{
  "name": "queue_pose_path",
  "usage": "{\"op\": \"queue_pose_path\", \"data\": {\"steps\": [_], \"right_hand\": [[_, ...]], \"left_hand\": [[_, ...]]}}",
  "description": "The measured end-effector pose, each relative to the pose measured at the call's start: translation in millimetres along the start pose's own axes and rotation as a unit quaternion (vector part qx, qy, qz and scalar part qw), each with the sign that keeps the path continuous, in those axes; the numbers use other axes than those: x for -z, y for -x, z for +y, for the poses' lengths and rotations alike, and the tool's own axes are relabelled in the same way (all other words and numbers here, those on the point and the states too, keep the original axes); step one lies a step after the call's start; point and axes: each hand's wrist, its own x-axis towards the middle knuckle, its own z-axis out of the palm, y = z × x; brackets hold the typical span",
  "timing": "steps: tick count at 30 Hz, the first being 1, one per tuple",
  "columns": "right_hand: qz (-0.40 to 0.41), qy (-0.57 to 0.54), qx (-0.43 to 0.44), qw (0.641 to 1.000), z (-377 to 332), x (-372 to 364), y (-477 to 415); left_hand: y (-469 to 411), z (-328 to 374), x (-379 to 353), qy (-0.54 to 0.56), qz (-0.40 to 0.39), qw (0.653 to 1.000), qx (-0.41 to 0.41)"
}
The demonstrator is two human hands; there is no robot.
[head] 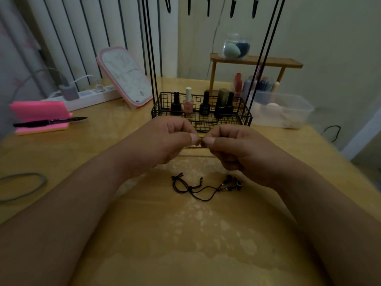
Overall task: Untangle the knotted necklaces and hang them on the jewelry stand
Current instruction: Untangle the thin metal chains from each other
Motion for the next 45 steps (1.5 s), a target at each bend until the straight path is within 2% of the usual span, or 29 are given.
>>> {"op": "queue_pose_path", "data": {"steps": [6, 18, 22, 28, 35, 42, 45], "right_hand": [[-0.013, -0.011, 0.005, 1.0, -2.2, 2.1, 0.7], [-0.001, 0.017, -0.011, 1.0, -2.9, -4.4, 0.7], [0.029, 0.083, 0.009, 0.996, -2.5, -4.2, 2.0], [0.088, 0.185, 0.085, 0.975, -1.1, -8.6, 1.6], [0.107, 0.187, 0.085, 0.973, -2.1, -9.8, 1.7], [0.107, 0.204, 0.069, 0.971, -0.9, -12.7, 1.1], [0.106, 0.207, 0.068, 0.97, -0.5, -12.6, 1.1]], "left_hand": [[-1.0, -0.9, 2.5, 0.031, -0.027, 0.999, 0.005], [-1.4, -3.4, 1.5, -0.041, -0.016, 0.999, -0.018], [-1.8, -4.4, 2.7, -0.037, -0.012, 0.999, -0.013], [-2.1, -5.9, 1.6, -0.037, -0.012, 0.999, -0.005], [-3.7, -5.7, 1.1, -0.034, 0.012, 0.999, -0.02], [-3.9, -7.5, -0.9, -0.171, 0.029, 0.982, -0.076], [-5.6, -10.0, -1.0, -0.188, 0.041, 0.979, -0.073]]}}
